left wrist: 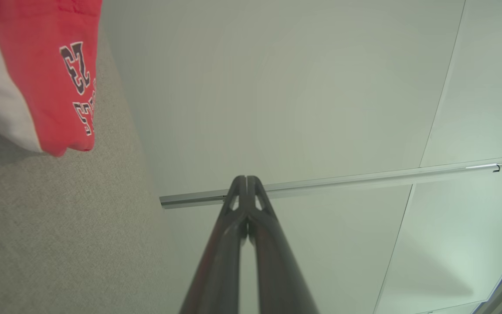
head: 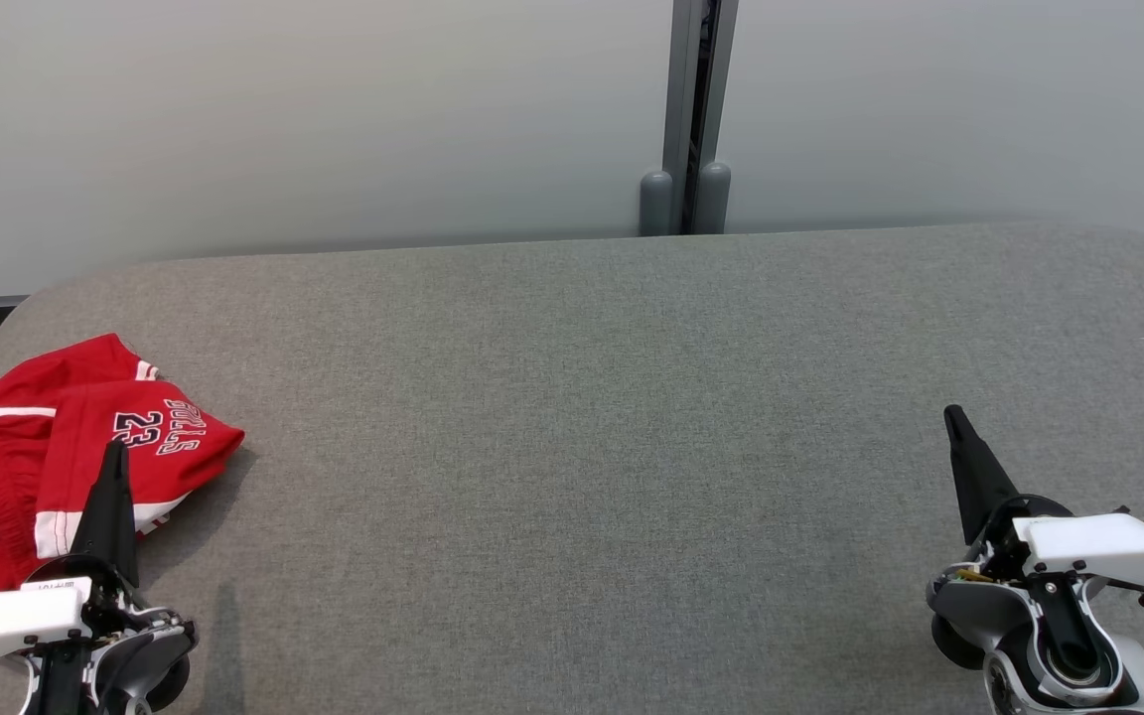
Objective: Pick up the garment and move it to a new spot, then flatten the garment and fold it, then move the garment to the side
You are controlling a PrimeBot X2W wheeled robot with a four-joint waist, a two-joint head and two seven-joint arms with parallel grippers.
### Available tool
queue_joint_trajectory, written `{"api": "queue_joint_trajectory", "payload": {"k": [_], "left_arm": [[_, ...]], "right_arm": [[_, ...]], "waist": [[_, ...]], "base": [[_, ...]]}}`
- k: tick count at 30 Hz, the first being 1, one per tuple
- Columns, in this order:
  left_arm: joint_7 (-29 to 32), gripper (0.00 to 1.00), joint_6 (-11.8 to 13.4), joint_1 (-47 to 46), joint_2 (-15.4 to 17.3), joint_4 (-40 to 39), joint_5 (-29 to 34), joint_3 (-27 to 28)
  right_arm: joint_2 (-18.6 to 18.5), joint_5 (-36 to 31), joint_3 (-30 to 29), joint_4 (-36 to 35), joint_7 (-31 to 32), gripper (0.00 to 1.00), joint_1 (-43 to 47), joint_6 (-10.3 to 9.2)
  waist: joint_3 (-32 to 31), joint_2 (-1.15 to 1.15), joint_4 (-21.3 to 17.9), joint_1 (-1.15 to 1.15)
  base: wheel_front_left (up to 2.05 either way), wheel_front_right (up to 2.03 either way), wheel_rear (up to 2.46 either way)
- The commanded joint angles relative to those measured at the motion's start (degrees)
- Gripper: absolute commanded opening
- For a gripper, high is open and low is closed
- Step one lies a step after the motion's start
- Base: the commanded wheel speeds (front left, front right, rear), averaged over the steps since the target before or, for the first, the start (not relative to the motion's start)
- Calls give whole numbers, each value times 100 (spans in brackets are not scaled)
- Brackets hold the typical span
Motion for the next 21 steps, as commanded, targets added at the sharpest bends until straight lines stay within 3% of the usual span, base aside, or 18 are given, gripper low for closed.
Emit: {"api": "queue_joint_trajectory", "payload": {"k": [1, 21], "left_arm": [[-1, 0, -30, -54, 31, -16, -45, 13], [-1, 0, -30, -54, 31, -16, -45, 13]], "right_arm": [[-34, 18, 3, 27, 22, 0, -49, 15], [-34, 18, 3, 27, 22, 0, -49, 15]], "waist": [[0, 0, 0, 0], [0, 0, 0, 0]], "base": [[0, 0, 0], [0, 0, 0]]}}
